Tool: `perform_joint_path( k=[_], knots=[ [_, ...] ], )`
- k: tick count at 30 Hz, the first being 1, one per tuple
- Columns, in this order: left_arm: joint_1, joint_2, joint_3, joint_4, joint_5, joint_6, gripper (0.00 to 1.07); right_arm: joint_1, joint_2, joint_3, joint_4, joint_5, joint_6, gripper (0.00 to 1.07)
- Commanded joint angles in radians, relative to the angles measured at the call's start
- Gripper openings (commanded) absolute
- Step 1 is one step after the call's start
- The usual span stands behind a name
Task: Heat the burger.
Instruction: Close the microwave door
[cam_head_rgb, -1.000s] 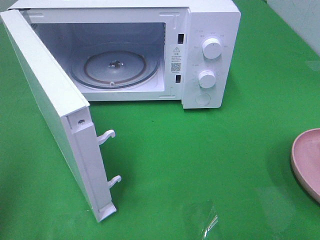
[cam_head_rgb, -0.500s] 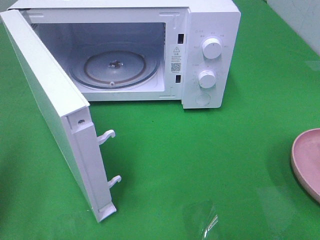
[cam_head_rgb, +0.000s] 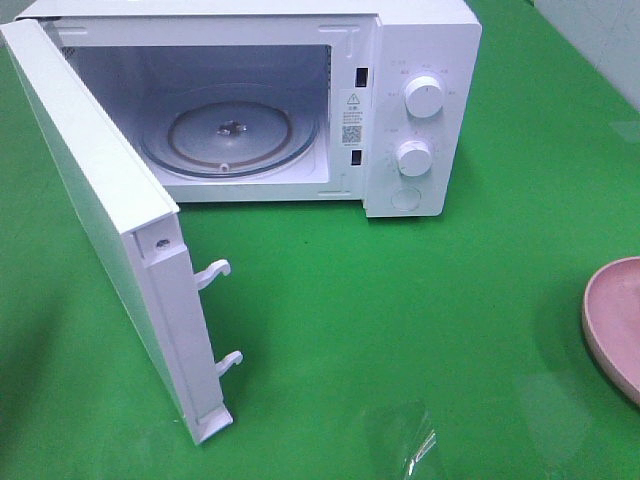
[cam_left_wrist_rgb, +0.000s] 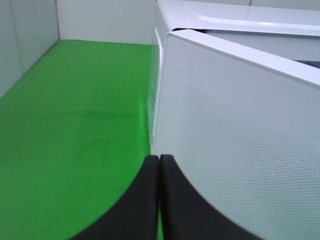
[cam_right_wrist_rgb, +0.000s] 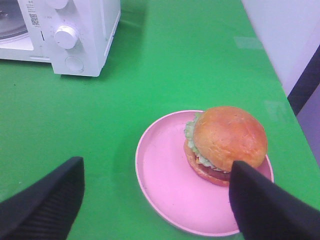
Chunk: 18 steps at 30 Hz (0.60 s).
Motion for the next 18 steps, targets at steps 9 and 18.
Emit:
perform_joint_path(
  k=[9, 18],
  knots=[
    [-0.075, 0.219, -0.076, 0.142, -0.152, -0.040, 0.00, -0.004, -0.028, 0.003, 0.007, -0.008, -0.008, 0.76],
    [-0.195, 0.362, -0.143, 0.141, -0.157, -0.033, 0.00, -0.004, -0.028, 0.003, 0.007, -0.008, -0.008, 0.76]
  ],
)
